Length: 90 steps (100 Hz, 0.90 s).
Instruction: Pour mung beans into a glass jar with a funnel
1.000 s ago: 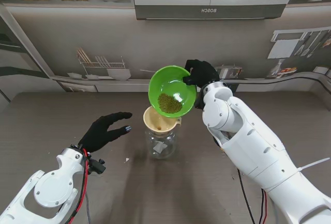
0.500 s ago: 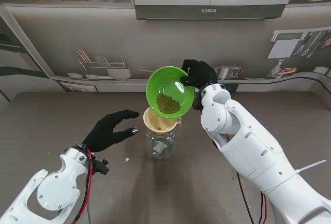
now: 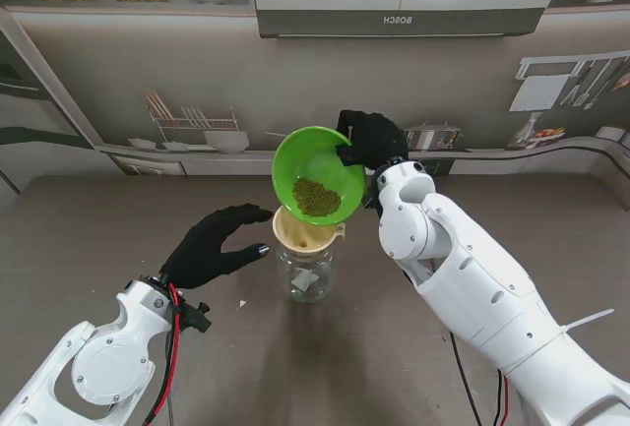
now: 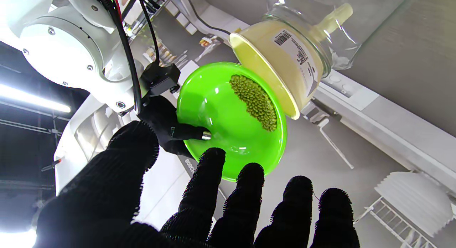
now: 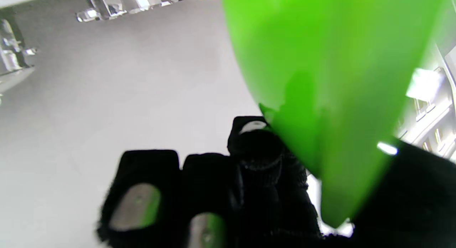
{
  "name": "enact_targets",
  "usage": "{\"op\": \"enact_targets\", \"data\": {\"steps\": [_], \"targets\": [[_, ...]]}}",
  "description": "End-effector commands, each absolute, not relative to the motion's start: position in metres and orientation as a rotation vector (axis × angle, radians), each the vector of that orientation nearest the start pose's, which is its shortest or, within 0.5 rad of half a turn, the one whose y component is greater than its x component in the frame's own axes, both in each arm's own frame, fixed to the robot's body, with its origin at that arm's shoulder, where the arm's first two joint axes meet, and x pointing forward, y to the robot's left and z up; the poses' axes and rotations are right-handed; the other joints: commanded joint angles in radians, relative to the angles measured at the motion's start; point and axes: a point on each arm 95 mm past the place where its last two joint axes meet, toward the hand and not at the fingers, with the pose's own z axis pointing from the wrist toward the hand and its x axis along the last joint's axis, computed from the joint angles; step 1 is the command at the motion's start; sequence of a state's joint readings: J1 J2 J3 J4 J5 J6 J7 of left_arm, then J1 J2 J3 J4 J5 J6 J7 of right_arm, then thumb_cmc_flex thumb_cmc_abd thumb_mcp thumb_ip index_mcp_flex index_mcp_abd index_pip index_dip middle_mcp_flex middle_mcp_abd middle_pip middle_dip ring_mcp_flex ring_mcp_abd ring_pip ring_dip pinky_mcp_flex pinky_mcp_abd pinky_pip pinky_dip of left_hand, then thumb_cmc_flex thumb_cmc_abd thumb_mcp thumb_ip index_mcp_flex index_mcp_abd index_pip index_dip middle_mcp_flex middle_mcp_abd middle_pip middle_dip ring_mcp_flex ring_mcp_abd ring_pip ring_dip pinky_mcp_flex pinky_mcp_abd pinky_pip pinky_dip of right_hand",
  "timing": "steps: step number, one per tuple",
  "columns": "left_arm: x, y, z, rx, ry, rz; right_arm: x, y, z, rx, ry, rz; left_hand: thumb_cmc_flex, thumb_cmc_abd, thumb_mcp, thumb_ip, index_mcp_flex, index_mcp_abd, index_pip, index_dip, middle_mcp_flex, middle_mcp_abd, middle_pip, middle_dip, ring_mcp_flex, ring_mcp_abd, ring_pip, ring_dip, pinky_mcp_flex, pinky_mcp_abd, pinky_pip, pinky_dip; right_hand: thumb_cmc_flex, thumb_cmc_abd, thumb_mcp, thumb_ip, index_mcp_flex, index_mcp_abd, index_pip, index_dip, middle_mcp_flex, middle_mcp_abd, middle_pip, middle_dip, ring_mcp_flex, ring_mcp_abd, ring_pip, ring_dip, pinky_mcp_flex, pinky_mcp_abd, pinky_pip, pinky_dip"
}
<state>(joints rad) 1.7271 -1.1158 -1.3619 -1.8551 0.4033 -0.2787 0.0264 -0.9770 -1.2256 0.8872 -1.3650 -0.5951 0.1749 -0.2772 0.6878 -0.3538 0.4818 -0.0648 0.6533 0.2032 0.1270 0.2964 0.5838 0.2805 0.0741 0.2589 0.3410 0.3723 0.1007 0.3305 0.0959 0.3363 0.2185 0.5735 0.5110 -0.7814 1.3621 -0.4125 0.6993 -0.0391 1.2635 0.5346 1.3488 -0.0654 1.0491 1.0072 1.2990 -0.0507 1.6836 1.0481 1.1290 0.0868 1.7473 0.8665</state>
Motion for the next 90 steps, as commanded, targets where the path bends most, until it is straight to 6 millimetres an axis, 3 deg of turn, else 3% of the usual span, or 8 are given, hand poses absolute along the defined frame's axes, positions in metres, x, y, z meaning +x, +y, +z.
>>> {"op": "enact_targets", "data": {"steps": [1, 90], "targets": [[0.358, -0.012, -0.248, -1.427, 1.128, -2.251, 0.524, 0.096, -0.177, 1.133, 1.042, 1.885, 0.012, 0.031, -0.011, 0.026, 0.003, -0.008, 0.001, 0.0, 0.011, -0.009, -0.007, -0.005, 0.005, -0.016, -0.01, -0.001, -0.004, -0.012, -0.031, 0.01, 0.039, 0.038, 0.084, 0.013, -0.014, -0.048, 0.04, 0.027, 0.087, 0.047, -0.022, -0.007, 0.021, -0.132, 0.096, 0.023, 0.049, -0.074, 0.141, 0.013], [0.357, -0.012, -0.248, -1.399, 1.128, -2.242, 0.511, 0.108, -0.177, 0.789, 1.045, 1.872, 0.007, 0.031, -0.007, 0.026, 0.001, -0.01, 0.001, 0.0, 0.012, -0.007, -0.007, -0.006, 0.008, -0.016, -0.007, -0.002, -0.001, -0.011, -0.03, 0.006, 0.019, 0.054, 0.084, 0.006, -0.038, -0.057, 0.06, 0.024, 0.081, 0.018, -0.018, -0.011, 0.023, -0.177, 0.085, 0.028, 0.051, -0.116, 0.136, 0.013]]}}
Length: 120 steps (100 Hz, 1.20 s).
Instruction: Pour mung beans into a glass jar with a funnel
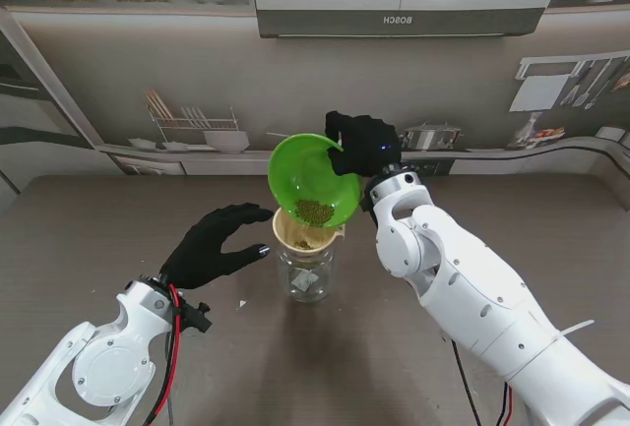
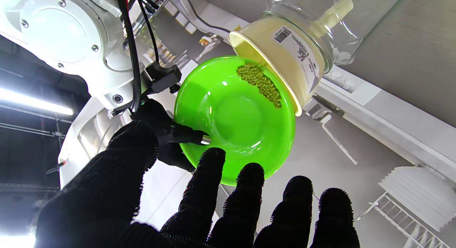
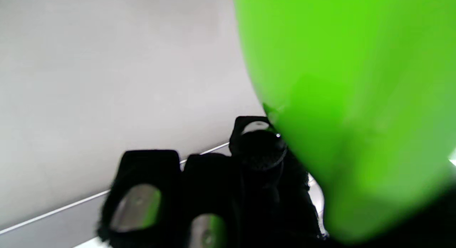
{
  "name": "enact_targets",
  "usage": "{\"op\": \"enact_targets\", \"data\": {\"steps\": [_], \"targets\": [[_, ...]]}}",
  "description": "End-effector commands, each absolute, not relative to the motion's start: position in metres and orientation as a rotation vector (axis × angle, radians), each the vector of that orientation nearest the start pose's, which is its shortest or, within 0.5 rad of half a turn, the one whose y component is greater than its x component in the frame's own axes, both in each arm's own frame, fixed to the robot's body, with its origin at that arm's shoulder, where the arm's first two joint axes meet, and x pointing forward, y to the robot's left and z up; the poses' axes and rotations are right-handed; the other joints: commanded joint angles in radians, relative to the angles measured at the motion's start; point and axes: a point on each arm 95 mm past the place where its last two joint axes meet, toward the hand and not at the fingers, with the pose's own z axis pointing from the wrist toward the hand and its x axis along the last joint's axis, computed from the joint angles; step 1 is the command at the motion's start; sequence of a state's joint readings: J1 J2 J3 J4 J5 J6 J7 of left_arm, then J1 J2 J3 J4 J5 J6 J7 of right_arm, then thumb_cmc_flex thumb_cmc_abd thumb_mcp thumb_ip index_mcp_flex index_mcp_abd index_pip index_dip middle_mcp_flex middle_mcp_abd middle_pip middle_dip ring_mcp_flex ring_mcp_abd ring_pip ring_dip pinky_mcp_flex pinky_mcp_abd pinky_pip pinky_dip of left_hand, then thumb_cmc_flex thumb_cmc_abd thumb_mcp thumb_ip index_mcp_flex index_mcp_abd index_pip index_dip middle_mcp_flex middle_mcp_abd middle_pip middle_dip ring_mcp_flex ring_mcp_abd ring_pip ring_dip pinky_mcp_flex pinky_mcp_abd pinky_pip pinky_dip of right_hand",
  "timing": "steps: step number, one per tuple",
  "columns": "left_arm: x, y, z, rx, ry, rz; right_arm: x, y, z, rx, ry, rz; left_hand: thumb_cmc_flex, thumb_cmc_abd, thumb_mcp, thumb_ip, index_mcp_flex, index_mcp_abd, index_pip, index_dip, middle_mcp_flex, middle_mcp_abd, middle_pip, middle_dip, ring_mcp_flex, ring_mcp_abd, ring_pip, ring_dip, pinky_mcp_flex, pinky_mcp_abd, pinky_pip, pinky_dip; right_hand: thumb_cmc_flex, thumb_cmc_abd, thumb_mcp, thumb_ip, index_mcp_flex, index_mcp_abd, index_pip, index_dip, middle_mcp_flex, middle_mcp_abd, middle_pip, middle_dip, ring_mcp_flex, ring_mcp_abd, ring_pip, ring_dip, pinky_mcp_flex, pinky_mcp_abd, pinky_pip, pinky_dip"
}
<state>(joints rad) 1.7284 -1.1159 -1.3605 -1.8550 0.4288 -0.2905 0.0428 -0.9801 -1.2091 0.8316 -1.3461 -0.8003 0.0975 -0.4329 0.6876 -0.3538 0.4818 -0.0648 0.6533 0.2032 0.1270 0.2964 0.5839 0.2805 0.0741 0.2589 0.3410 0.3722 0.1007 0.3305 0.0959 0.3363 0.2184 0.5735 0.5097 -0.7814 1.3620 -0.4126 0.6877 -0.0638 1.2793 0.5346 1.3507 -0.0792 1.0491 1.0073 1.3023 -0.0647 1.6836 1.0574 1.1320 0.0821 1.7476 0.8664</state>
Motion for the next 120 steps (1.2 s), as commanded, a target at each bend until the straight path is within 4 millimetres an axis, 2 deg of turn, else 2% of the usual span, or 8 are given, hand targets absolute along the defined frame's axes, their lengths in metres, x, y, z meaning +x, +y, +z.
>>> {"op": "enact_targets", "data": {"steps": [1, 78, 120], "targets": [[0.3574, -0.0117, -0.2479, -1.399, 1.128, -2.242, 0.5113, 0.1085, -0.1769, 0.785, 1.044, 1.87, 0.008, 0.031, -0.007, 0.026, -0.001, -0.009, -0.001, -0.001, 0.012, -0.007, -0.007, -0.006, 0.007, -0.016, -0.008, -0.002, -0.001, -0.01, -0.03, 0.006, 0.021, 0.055, 0.084, 0.007, -0.027, -0.033, 0.045, 0.024, 0.08, 0.031, -0.017, -0.011, 0.019, -0.163, 0.085, 0.019, 0.048, -0.112, 0.136, 0.013], [0.3569, -0.0104, -0.2466, -1.406, 1.122, -2.234, 0.5068, 0.1149, -0.1747, 0.593, 1.062, 1.842, 0.007, 0.033, -0.007, 0.026, 0.001, -0.008, 0.0, 0.0, 0.013, -0.007, -0.007, -0.006, 0.01, -0.015, -0.007, -0.002, 0.0, -0.009, -0.029, 0.005, 0.015, 0.063, 0.081, 0.004, -0.037, -0.033, 0.058, 0.02, 0.077, 0.021, -0.011, -0.019, 0.021, -0.185, 0.079, 0.024, 0.049, -0.135, 0.136, 0.01], [0.357, -0.0099, -0.2464, -1.411, 1.121, -2.231, 0.5017, 0.1182, -0.169, 0.556, 1.07, 1.837, 0.007, 0.033, -0.007, 0.026, 0.002, -0.009, 0.001, 0.0, 0.013, -0.006, -0.007, -0.006, 0.008, -0.015, -0.007, -0.002, 0.0, -0.011, -0.029, 0.004, 0.014, 0.07, 0.077, 0.005, -0.042, -0.035, 0.06, 0.018, 0.076, 0.017, -0.009, -0.023, 0.021, -0.19, 0.078, 0.026, 0.05, -0.142, 0.136, 0.009]]}}
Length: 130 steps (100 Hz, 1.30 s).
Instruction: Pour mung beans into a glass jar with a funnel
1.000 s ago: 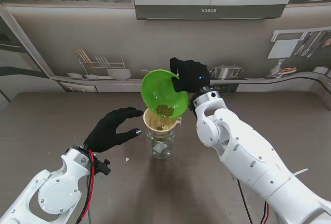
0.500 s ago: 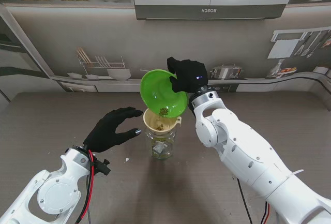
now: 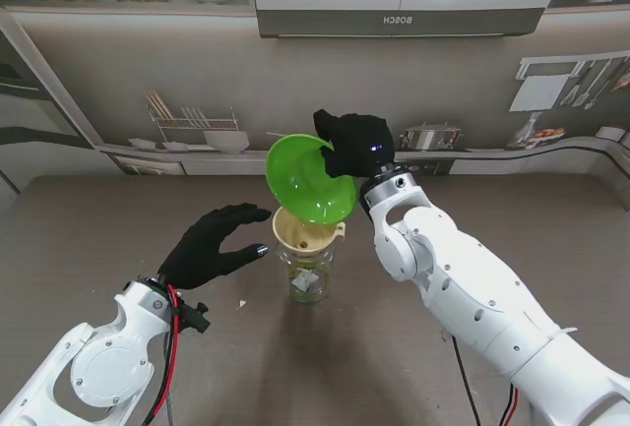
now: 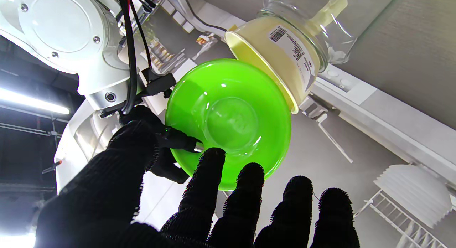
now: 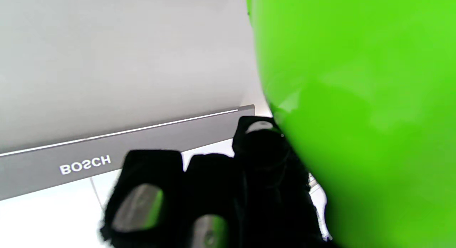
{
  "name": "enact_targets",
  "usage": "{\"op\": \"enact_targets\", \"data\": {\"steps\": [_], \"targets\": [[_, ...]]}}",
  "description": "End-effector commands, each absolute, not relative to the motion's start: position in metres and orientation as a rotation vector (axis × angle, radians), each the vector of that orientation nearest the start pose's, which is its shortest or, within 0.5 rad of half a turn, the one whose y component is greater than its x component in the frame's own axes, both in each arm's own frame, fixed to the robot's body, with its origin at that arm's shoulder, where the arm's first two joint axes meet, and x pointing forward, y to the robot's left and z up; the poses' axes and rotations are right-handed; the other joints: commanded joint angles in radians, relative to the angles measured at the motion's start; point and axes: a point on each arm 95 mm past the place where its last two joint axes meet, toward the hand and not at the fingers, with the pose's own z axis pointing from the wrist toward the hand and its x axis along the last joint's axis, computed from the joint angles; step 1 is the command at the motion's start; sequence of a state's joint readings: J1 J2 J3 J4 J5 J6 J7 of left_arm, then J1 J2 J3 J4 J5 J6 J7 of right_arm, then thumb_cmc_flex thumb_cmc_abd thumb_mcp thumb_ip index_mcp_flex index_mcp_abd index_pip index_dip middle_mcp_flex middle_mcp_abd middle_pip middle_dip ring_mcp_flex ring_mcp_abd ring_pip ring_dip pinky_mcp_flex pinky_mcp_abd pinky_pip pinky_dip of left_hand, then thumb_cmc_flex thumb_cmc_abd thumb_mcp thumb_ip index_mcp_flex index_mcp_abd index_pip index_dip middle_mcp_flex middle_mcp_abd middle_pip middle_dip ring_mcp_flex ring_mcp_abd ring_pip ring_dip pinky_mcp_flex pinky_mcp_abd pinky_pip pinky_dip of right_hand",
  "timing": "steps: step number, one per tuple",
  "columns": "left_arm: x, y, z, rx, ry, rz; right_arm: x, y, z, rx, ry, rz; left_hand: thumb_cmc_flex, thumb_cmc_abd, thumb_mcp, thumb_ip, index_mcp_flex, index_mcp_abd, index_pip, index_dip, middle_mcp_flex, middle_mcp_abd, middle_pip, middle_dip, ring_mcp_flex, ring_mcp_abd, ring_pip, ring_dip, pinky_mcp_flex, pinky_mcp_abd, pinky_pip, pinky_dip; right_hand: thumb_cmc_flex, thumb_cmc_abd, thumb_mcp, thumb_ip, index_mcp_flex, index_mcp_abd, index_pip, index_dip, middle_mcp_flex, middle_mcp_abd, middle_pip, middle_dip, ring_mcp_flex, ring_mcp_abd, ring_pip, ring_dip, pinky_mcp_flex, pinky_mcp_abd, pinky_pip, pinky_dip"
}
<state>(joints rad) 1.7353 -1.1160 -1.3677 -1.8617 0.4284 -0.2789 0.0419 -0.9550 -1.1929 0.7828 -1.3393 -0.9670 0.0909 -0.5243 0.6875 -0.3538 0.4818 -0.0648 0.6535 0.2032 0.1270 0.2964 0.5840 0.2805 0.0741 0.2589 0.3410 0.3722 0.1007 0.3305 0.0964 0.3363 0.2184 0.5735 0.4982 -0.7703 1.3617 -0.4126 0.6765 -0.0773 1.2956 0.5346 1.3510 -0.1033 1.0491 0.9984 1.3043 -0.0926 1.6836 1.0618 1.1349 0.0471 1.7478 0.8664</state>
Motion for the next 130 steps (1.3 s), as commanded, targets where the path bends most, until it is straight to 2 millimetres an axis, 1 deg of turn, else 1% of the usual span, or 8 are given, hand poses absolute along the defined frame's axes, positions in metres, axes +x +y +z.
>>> {"op": "enact_targets", "data": {"steps": [1, 28, 42, 74, 82, 104, 130], "targets": [[0.357, -0.01, -0.246, -1.411, 1.121, -2.231, 0.502, 0.118, -0.169, 0.559, 1.069, 1.836, 0.007, 0.033, -0.007, 0.026, 0.002, -0.01, 0.001, 0.0, 0.014, -0.007, -0.007, -0.006, 0.008, -0.015, -0.007, -0.002, -0.001, -0.011, -0.029, 0.004, 0.025, 0.059, 0.077, 0.005, -0.031, -0.021, 0.044, 0.018, 0.076, 0.041, -0.009, -0.014, 0.019, -0.166, 0.075, 0.021, 0.047, -0.107, 0.136, 0.009], [0.357, -0.009, -0.247, -1.422, 1.119, -2.224, 0.502, 0.114, -0.164, 0.664, 1.044, 1.838, 0.008, 0.034, -0.008, 0.026, 0.002, -0.008, 0.001, 0.0, 0.012, -0.006, -0.008, -0.006, 0.007, -0.014, -0.008, -0.002, -0.002, -0.011, -0.029, 0.004, 0.029, 0.058, 0.075, 0.006, -0.031, -0.021, 0.044, 0.018, 0.075, 0.041, -0.008, -0.016, 0.019, -0.165, 0.074, 0.021, 0.047, -0.107, 0.136, 0.008], [0.357, -0.009, -0.246, -1.423, 1.119, -2.221, 0.502, 0.109, -0.163, 0.775, 1.017, 1.844, 0.008, 0.035, -0.01, 0.026, 0.006, -0.01, 0.002, 0.0, 0.013, -0.006, -0.007, -0.006, 0.008, -0.016, -0.008, -0.002, -0.002, -0.01, -0.029, 0.004, 0.032, 0.056, 0.076, 0.007, -0.026, -0.015, 0.042, 0.016, 0.074, 0.049, -0.009, -0.016, 0.019, -0.161, 0.075, 0.022, 0.046, -0.105, 0.137, 0.009], [0.357, -0.008, -0.246, -1.432, 1.112, -2.209, 0.504, 0.092, -0.167, 1.094, 0.927, 1.839, 0.008, 0.036, -0.012, 0.026, 0.002, -0.007, 0.001, 0.0, 0.012, -0.005, -0.008, -0.006, 0.008, -0.014, -0.008, -0.002, -0.002, -0.01, -0.029, 0.004, 0.045, 0.046, 0.079, 0.009, -0.019, -0.006, 0.04, 0.012, 0.076, 0.063, -0.008, -0.017, 0.018, -0.148, 0.082, 0.024, 0.047, -0.093, 0.144, 0.012], [0.357, -0.007, -0.246, -1.436, 1.111, -2.205, 0.504, 0.087, -0.168, 1.146, 0.905, 1.83, 0.009, 0.036, -0.012, 0.026, 0.003, -0.008, 0.001, 0.0, 0.013, -0.007, -0.007, -0.006, 0.008, -0.014, -0.008, -0.002, -0.001, -0.01, -0.029, 0.004, 0.047, 0.044, 0.079, 0.009, -0.016, -0.003, 0.039, 0.01, 0.077, 0.066, -0.008, -0.017, 0.018, -0.145, 0.084, 0.024, 0.047, -0.09, 0.145, 0.013], [0.358, -0.007, -0.246, -1.447, 1.112, -2.197, 0.505, 0.071, -0.169, 1.219, 0.862, 1.793, 0.009, 0.037, -0.012, 0.026, 0.002, -0.009, 0.001, 0.0, 0.012, -0.006, -0.007, -0.006, 0.008, -0.015, -0.008, -0.002, -0.002, -0.01, -0.029, 0.004, 0.049, 0.041, 0.081, 0.009, -0.012, 0.001, 0.037, 0.009, 0.079, 0.07, -0.009, -0.017, 0.018, -0.142, 0.086, 0.024, 0.047, -0.087, 0.148, 0.014], [0.358, -0.006, -0.246, -1.455, 1.104, -2.193, 0.514, 0.041, -0.179, 1.291, 0.824, 1.694, 0.009, 0.038, -0.012, 0.027, 0.004, -0.006, 0.001, 0.0, 0.013, -0.005, -0.007, -0.006, 0.007, -0.014, -0.008, -0.002, -0.002, -0.011, -0.029, 0.005, 0.054, 0.04, 0.08, 0.01, -0.011, 0.004, 0.036, 0.009, 0.078, 0.075, -0.01, -0.016, 0.018, -0.135, 0.088, 0.024, 0.047, -0.081, 0.15, 0.015]]}}
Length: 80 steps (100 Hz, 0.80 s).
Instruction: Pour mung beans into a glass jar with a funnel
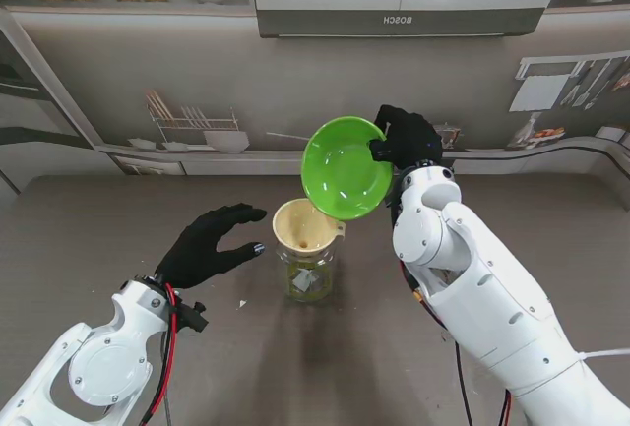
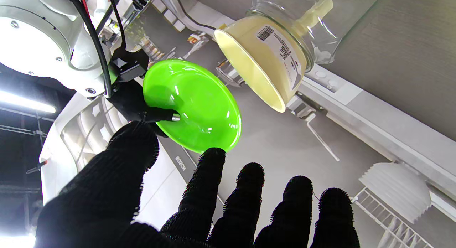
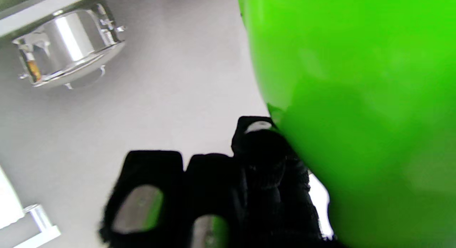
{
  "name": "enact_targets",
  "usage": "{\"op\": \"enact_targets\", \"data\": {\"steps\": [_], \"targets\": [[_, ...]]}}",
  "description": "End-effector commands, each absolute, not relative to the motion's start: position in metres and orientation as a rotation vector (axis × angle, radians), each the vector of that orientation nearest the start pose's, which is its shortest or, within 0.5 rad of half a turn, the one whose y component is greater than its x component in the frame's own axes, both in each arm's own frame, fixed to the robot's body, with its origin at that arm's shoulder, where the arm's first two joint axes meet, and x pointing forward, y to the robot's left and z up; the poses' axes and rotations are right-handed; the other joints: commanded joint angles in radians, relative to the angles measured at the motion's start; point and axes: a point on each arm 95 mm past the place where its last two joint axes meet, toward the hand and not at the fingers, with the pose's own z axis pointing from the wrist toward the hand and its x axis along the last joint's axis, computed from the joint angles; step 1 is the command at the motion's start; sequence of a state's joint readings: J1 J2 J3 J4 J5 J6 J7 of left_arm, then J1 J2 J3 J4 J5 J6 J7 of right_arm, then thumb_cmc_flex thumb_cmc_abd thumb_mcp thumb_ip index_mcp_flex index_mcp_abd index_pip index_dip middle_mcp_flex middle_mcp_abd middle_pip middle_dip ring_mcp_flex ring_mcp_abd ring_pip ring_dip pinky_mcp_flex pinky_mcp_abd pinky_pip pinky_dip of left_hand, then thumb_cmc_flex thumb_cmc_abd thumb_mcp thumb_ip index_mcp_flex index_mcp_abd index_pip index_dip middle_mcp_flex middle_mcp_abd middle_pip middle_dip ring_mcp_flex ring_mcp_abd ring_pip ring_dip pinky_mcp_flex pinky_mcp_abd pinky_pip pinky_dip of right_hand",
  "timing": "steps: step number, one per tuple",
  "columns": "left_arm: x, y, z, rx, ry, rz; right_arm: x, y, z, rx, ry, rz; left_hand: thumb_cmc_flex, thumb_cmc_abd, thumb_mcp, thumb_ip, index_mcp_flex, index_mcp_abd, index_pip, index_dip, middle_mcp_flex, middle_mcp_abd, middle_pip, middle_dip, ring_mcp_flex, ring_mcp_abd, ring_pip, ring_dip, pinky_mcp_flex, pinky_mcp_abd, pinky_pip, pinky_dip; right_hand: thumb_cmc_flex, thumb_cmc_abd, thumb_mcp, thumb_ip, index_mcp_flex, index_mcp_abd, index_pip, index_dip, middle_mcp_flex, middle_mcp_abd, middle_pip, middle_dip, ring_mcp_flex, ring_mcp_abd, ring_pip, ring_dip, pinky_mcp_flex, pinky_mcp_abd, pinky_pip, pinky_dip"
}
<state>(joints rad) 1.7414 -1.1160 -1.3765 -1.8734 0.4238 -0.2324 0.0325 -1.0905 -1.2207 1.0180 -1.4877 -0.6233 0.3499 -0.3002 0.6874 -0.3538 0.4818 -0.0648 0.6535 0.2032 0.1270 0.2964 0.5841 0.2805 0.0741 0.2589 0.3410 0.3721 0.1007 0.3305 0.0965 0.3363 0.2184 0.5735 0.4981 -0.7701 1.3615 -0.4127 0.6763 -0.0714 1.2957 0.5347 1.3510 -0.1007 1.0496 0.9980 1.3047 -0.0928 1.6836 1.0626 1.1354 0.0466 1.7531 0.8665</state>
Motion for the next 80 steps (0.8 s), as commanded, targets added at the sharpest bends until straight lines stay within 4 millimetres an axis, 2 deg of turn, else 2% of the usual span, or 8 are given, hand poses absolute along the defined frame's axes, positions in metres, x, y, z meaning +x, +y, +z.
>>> {"op": "enact_targets", "data": {"steps": [1, 40, 80], "targets": [[0.358, -0.006, -0.246, -1.455, 1.104, -2.192, 0.514, 0.04, -0.179, 1.294, 0.823, 1.69, 0.009, 0.038, -0.012, 0.026, 0.005, -0.006, 0.002, 0.0, 0.012, -0.006, -0.008, -0.006, 0.007, -0.014, -0.008, -0.002, -0.002, -0.011, -0.029, 0.005, 0.055, 0.04, 0.081, 0.011, -0.011, -0.001, 0.036, 0.009, 0.078, 0.073, -0.01, -0.016, 0.018, -0.135, 0.088, 0.023, 0.046, -0.081, 0.144, 0.015], [0.36, -0.007, -0.248, -1.461, 1.111, -2.188, 0.526, -0.002, -0.21, 1.365, 0.834, 1.527, 0.01, 0.039, -0.012, 0.027, 0.002, -0.007, 0.001, 0.0, 0.012, -0.003, -0.008, -0.006, 0.007, -0.013, -0.009, -0.002, -0.003, -0.01, -0.029, 0.005, 0.059, 0.036, 0.08, 0.012, -0.008, 0.006, 0.033, 0.008, 0.079, 0.079, -0.01, -0.015, 0.017, -0.131, 0.092, 0.023, 0.047, -0.075, 0.148, 0.015], [0.36, -0.007, -0.249, -1.465, 1.109, -2.185, 0.528, -0.016, -0.247, 1.419, 0.907, 1.451, 0.01, 0.039, -0.013, 0.027, 0.003, -0.007, 0.001, 0.0, 0.014, -0.007, -0.007, -0.006, 0.009, -0.013, -0.008, -0.002, -0.002, -0.01, -0.029, 0.005, 0.061, 0.036, 0.08, 0.012, -0.004, 0.011, 0.032, 0.008, 0.079, 0.079, -0.011, -0.014, 0.017, -0.129, 0.093, 0.022, 0.047, -0.074, 0.15, 0.015]]}}
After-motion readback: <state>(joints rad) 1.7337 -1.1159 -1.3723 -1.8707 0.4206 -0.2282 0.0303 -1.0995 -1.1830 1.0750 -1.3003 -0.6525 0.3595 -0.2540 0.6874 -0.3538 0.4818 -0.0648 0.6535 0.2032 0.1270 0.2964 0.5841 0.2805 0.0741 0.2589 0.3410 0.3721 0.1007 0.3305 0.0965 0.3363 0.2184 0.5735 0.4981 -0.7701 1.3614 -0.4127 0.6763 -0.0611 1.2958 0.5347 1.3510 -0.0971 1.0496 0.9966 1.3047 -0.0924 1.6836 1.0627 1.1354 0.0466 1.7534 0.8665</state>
